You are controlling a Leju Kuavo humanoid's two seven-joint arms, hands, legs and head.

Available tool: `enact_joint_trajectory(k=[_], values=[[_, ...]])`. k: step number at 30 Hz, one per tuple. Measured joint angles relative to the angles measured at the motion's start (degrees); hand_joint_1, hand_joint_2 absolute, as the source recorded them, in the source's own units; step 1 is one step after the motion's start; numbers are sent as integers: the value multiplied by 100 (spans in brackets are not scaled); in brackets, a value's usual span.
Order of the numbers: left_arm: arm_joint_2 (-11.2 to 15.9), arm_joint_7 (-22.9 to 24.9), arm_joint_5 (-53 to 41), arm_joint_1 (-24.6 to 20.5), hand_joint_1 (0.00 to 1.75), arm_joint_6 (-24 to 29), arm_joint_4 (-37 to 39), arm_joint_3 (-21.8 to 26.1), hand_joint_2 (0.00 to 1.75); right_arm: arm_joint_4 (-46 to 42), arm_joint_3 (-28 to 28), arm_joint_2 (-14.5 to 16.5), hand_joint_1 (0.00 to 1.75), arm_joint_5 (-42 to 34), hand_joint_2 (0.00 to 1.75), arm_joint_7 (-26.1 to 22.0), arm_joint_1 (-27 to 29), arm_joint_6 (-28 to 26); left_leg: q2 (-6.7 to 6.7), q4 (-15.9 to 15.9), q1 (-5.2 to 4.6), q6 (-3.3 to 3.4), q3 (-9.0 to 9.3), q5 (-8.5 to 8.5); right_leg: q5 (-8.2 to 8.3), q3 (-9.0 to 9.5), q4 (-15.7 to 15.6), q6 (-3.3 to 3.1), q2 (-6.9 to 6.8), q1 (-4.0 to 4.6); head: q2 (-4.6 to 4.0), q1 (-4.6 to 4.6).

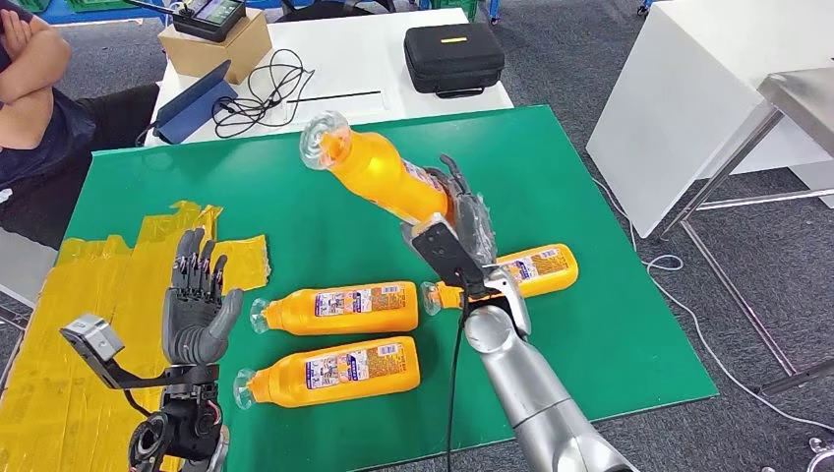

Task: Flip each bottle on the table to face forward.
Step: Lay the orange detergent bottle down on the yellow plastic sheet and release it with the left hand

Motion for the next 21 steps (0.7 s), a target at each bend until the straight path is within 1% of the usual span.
enact_joint_trajectory(k=[7, 11, 15, 17, 21], values=[[64, -58, 103, -258, 0, 67, 245, -35, 175, 611, 385, 451, 175, 189, 175, 94, -530, -5, -3, 0, 1, -2, -6, 2, 0, -7, 1, 0, 0, 0, 0, 1], [88, -104, 128, -310, 0, 118, 321, -48, 175, 819, 525, 592, 175, 231, 175, 124, -665, 35, -3, 0, 0, -2, -11, 2, 0, -11, 1, 0, 0, 0, 0, 2], [104, -164, 160, -339, 0, 193, 341, -49, 175, 1162, 742, 725, 175, 321, 175, 226, -798, 236, -2, 0, 0, -2, -16, 2, 0, -14, 1, 0, 0, -1, 0, 2], [111, -186, 191, -347, 0, 257, 334, -48, 175, 1420, 979, 801, 175, 259, 175, 324, -851, 322, -2, 0, 1, -2, -17, 2, 0, -14, 1, 0, 0, 0, 0, 1], [132, -194, 231, -321, 0, 325, 249, -48, 175, 1889, 1741, 876, 175, -119, 175, 537, -897, 381, -4, 0, 5, -3, -19, 3, -1, -18, 2, -1, -1, 1, 0, 2]])
